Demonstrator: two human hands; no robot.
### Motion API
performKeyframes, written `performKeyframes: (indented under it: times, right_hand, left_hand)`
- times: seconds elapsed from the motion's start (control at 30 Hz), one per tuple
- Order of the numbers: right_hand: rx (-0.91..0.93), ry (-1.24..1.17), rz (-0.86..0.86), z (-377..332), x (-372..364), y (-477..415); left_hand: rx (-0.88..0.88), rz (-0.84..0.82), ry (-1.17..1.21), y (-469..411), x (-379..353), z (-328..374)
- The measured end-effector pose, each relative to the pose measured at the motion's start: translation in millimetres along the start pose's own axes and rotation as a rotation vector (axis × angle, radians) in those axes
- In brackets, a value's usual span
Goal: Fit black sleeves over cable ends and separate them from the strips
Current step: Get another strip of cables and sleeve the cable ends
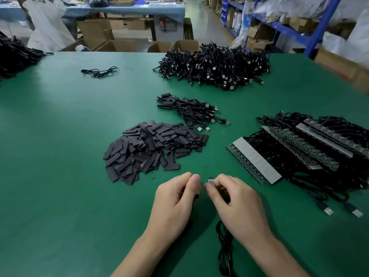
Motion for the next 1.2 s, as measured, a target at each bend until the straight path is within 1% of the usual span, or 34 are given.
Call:
performKeyframes:
  times: [0.03,0.07,0.13,0.2,0.27,0.37,0.47,0.53,0.6,0.67,0.73,0.77,0.87,0.93,1.0,1.07,1.2]
  right_hand:
    - [0.014,0.117,0.039,-4,4,0]
    - [0.019,0.164,0.074,-6,7,0]
    - [0.062,0.124,0.089,-11,7,1]
    - [0.167,-0.050,-0.005,-23,-2,4]
    - [0.224,-0.303,-0.127,-36,-16,9]
    - [0.161,-0.571,-0.158,-38,-20,9]
    - [0.095,-0.788,-0.176,-37,-12,8]
    - [0.063,-0.949,-0.177,-37,-4,8]
    - [0.025,-1.111,-0.184,-36,7,8]
    - [0.009,-1.189,-0.182,-35,24,5]
    - [0.005,-1.146,-0.158,-33,45,1]
    - [-0.003,-1.070,-0.146,-30,53,-3]
    - [-0.066,-0.667,-0.124,-15,56,-15]
    - [-0.095,-0.406,-0.116,-5,45,-19]
    - [-0.119,-0.226,-0.117,2,30,-20]
    - [-0.144,-0.137,-0.136,8,13,-18]
    - [-0.133,-0.159,-0.149,10,-4,-14]
  left_hand:
    - [-0.030,0.039,-0.078,0,4,2]
    - [-0.041,0.074,-0.121,0,8,2]
    - [-0.033,0.116,-0.121,-1,13,2]
    - [-0.025,0.104,-0.050,-2,13,3]
    - [0.003,0.045,0.078,-4,10,1]
    - [0.030,-0.058,0.241,-5,4,3]
    - [0.027,-0.117,0.311,-3,3,10]
    - [0.027,-0.068,0.251,-5,13,12]
    - [0.056,0.055,0.089,-13,34,5]
    - [0.106,0.127,-0.110,-23,52,-5]
    - [0.122,0.118,-0.292,-32,60,-13]
    - [0.104,0.106,-0.383,-35,62,-15]
    - [0.046,-0.024,-0.639,-41,52,-23]
    - [0.053,-0.104,-0.756,-42,43,-31]
    - [0.046,-0.104,-0.777,-42,41,-35]
    - [0.007,-0.063,-0.754,-42,43,-35]
    - [-0.092,-0.006,-0.738,-39,44,-34]
Point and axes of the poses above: each hand's wrist, its own y-axis away from the middle knuckle, its own x-axis out of the back of the hand, z = x × y, the point moved 8 cm from there along -y, towards the middle knuckle, and after that the axes turned 6 degrees about -z, right-handed, at the moved point
